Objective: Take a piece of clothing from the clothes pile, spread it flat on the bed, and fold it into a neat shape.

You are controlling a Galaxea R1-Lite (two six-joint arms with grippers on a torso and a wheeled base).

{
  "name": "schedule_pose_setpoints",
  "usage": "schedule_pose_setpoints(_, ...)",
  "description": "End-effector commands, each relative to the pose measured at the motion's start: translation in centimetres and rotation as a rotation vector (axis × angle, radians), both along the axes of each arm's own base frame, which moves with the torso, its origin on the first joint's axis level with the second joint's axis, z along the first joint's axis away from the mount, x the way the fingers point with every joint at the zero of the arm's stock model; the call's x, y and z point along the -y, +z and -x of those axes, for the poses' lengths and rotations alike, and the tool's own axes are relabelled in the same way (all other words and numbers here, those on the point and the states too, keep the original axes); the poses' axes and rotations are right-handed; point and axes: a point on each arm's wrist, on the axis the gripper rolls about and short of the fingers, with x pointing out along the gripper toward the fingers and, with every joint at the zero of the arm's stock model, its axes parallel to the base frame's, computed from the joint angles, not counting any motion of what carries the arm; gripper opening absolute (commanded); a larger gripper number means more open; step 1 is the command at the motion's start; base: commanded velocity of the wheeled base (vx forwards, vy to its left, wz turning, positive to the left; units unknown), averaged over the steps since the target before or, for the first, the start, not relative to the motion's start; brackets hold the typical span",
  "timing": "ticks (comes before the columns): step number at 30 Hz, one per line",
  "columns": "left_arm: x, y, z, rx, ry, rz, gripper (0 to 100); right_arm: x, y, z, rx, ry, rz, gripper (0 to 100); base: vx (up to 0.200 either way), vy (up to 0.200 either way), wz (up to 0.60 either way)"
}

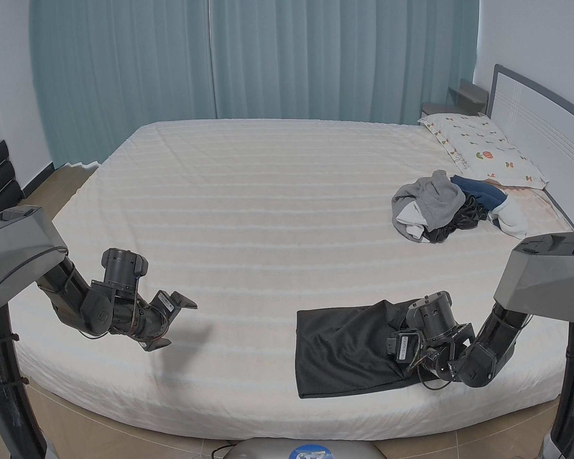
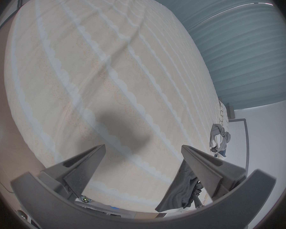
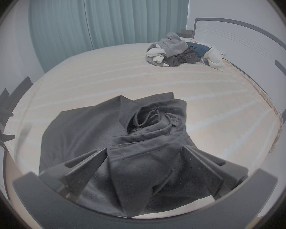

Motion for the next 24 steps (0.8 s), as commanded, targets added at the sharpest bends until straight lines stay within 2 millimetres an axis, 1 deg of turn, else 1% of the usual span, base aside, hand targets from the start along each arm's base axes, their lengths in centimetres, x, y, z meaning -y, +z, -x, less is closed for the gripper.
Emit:
schedule_pose_setpoints(1,0.0,-0.2,-0.1,0.002,0.001,-0.001,100,0.9,-0.2,0.1,-0.029,-0.019,0.027,100,0.000,0.000,0.00)
schedule_pose_setpoints(3,0.0,-0.4,-0.1,0.008,0.002,-0.001,100,2.3,-0.2,0.1,-0.049,-0.053,0.041,100,0.000,0.000,0.00)
schedule_pose_setpoints(5,0.0,-0.4,-0.1,0.012,0.002,-0.001,100,3.1,-0.1,0.0,-0.047,-0.078,0.038,100,0.000,0.000,0.00)
schedule_pose_setpoints(6,0.0,-0.4,-0.2,0.018,0.002,0.000,100,4.0,0.1,0.0,-0.046,-0.101,0.033,100,0.000,0.000,0.00)
schedule_pose_setpoints(7,0.0,-0.4,-0.2,0.018,0.002,0.000,100,4.0,0.1,0.0,-0.046,-0.101,0.033,100,0.000,0.000,0.00)
schedule_pose_setpoints(8,0.0,-0.4,-0.2,0.020,0.002,0.000,100,5.3,0.6,0.5,-0.054,-0.131,0.019,100,0.000,0.000,0.00)
schedule_pose_setpoints(11,0.0,-0.4,-0.2,0.020,0.002,0.000,100,6.9,1.4,1.4,-0.063,-0.140,-0.038,100,0.000,0.000,0.00)
schedule_pose_setpoints(14,0.0,-0.4,-0.2,0.019,0.000,-0.001,100,8.6,2.2,2.7,-0.075,-0.144,-0.090,100,0.000,0.000,0.00)
schedule_pose_setpoints(17,0.0,-0.4,-0.2,0.018,0.002,0.000,100,10.2,1.9,3.9,-0.129,-0.154,-0.115,100,0.000,0.000,0.00)
schedule_pose_setpoints(18,0.0,-0.4,-0.2,0.018,0.002,0.000,100,10.2,1.9,3.9,-0.129,-0.154,-0.115,100,0.000,0.000,0.00)
schedule_pose_setpoints(20,0.0,-0.4,-0.2,0.020,0.002,0.000,100,11.6,1.2,4.9,-0.184,-0.179,-0.143,100,0.000,0.000,0.00)
schedule_pose_setpoints(22,0.0,-0.4,-0.2,0.020,0.002,0.000,100,12.5,1.1,5.3,-0.187,-0.197,-0.160,100,0.000,0.000,0.00)
schedule_pose_setpoints(23,0.0,-0.4,-0.2,0.018,0.002,0.000,100,12.6,1.2,5.3,-0.185,-0.198,-0.161,100,0.000,0.000,0.00)
schedule_pose_setpoints(24,0.0,-0.4,-0.2,0.020,0.002,0.000,100,13.4,1.2,5.7,-0.182,-0.205,-0.153,100,0.000,0.000,0.00)
